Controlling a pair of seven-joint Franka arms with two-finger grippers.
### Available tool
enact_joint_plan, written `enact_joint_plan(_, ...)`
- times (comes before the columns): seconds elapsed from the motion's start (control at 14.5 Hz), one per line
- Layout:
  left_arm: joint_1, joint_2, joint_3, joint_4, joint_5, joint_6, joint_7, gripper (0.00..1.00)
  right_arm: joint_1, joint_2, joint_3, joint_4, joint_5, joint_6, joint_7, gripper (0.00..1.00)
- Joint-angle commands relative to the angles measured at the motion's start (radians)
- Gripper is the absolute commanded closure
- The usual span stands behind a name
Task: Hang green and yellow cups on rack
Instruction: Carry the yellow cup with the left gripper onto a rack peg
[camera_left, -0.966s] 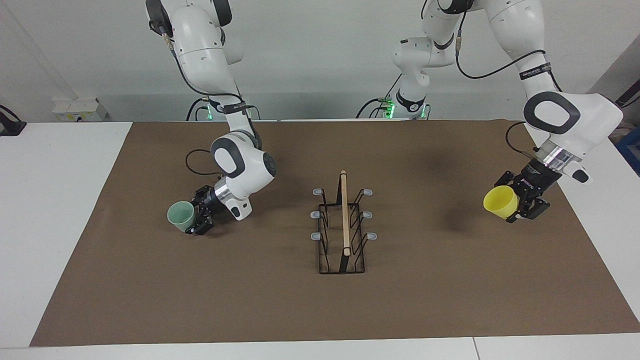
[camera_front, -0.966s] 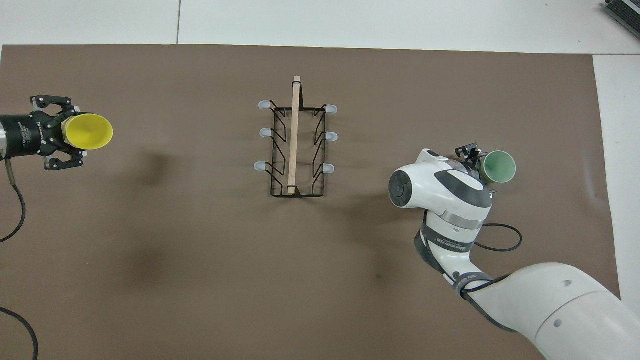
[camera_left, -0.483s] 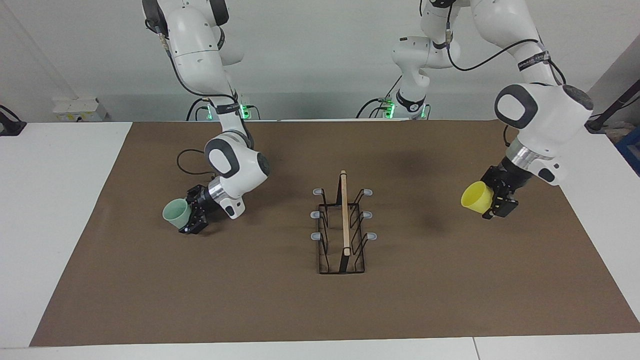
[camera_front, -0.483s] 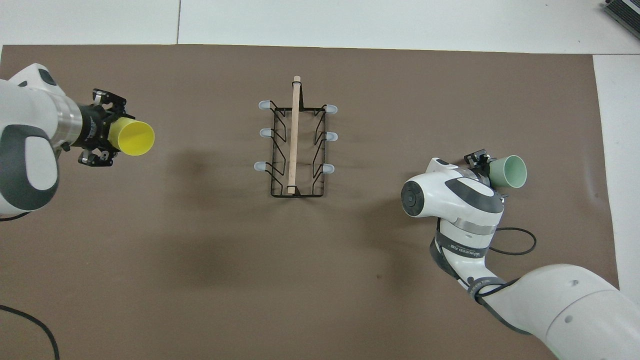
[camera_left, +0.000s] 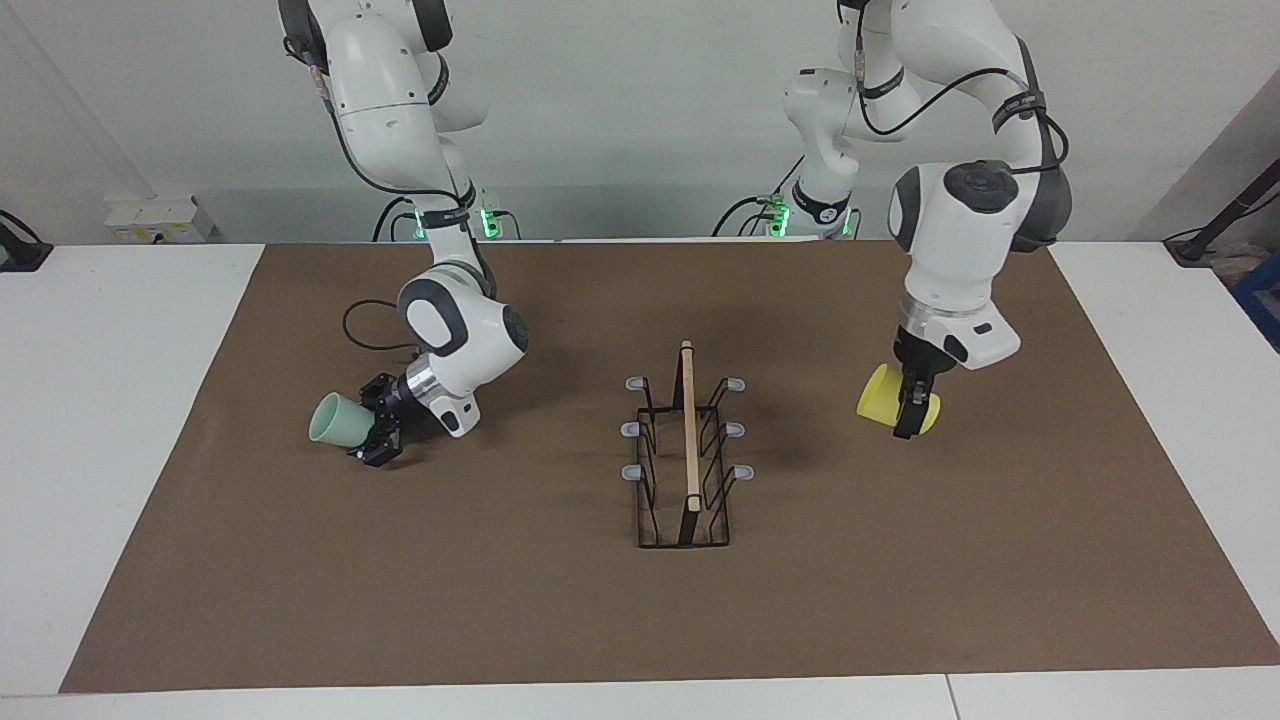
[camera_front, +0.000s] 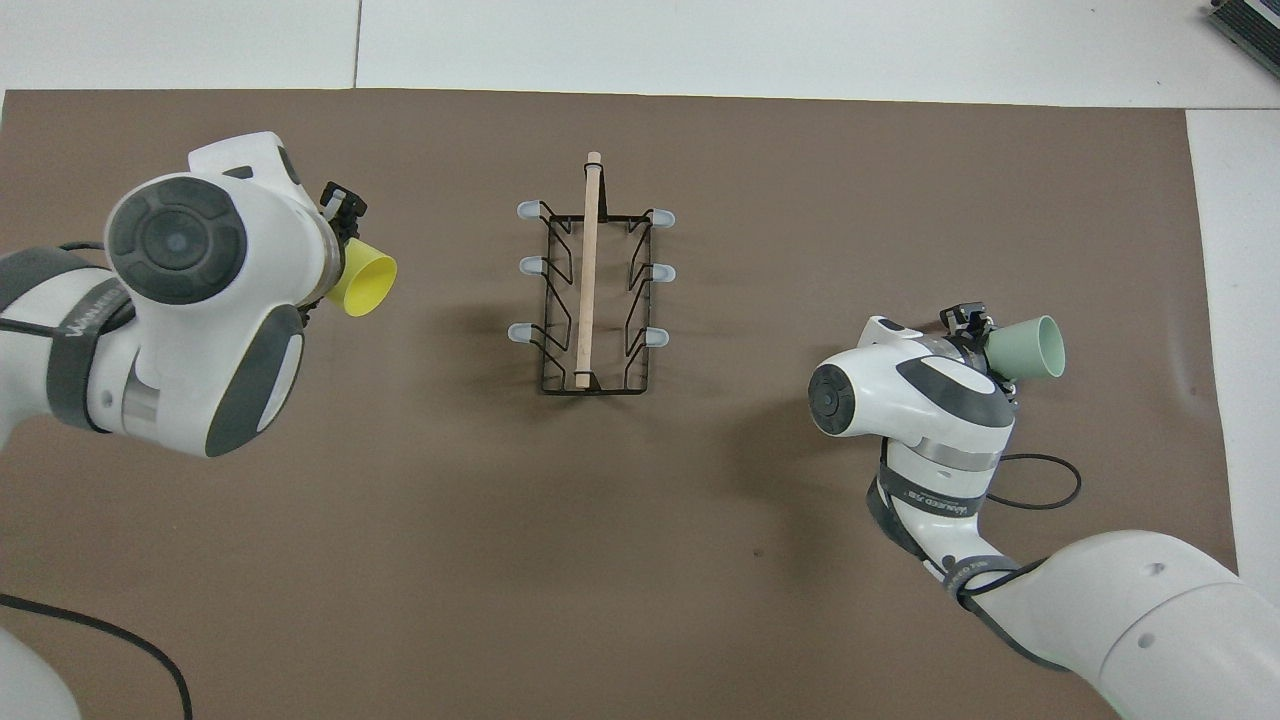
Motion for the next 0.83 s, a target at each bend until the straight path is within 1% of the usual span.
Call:
enact_joint_plan(0.0, -0.085, -0.012, 0.018, -0.02, 0.164, 0.037, -0.114, 1.0, -0.005, -0.025, 0.009, 0.0, -0.03, -0.033, -0.055, 1.0)
enact_joint_plan(0.14, -0.127, -0.021, 0.016, -0.032, 0.288, 0.042, -0.215, 1.0, 0.004, -0.027, 0.012, 0.029, -0.01, -0.068, -0.079, 1.0)
enact_joint_plan(0.21, -0.147, -0.03, 0.015, -0.041, 0.346, 0.051, -0.232, 1.0, 0.01, -0.03, 0.021, 0.04, 0.004, -0.075, -0.094, 1.0)
enact_joint_plan(0.34, -0.191, -0.038, 0.015, -0.061, 0.429, 0.059, -0.307, 1.0, 0.011, -0.054, 0.032, 0.063, 0.096, -0.062, -0.101, 1.0)
enact_joint_plan(0.48, -0.231, -0.059, 0.015, -0.094, 0.532, 0.059, -0.366, 1.0, 0.009, -0.094, 0.06, 0.069, 0.153, -0.056, -0.101, 1.0)
enact_joint_plan(0.55, -0.248, -0.068, 0.015, -0.113, 0.571, 0.059, -0.372, 1.0, 0.012, -0.117, 0.089, 0.069, 0.211, -0.061, -0.092, 1.0)
enact_joint_plan(0.76, -0.293, -0.082, 0.015, -0.144, 0.657, 0.056, -0.381, 1.0, 0.015, -0.168, 0.121, 0.103, 0.39, -0.059, -0.096, 1.0)
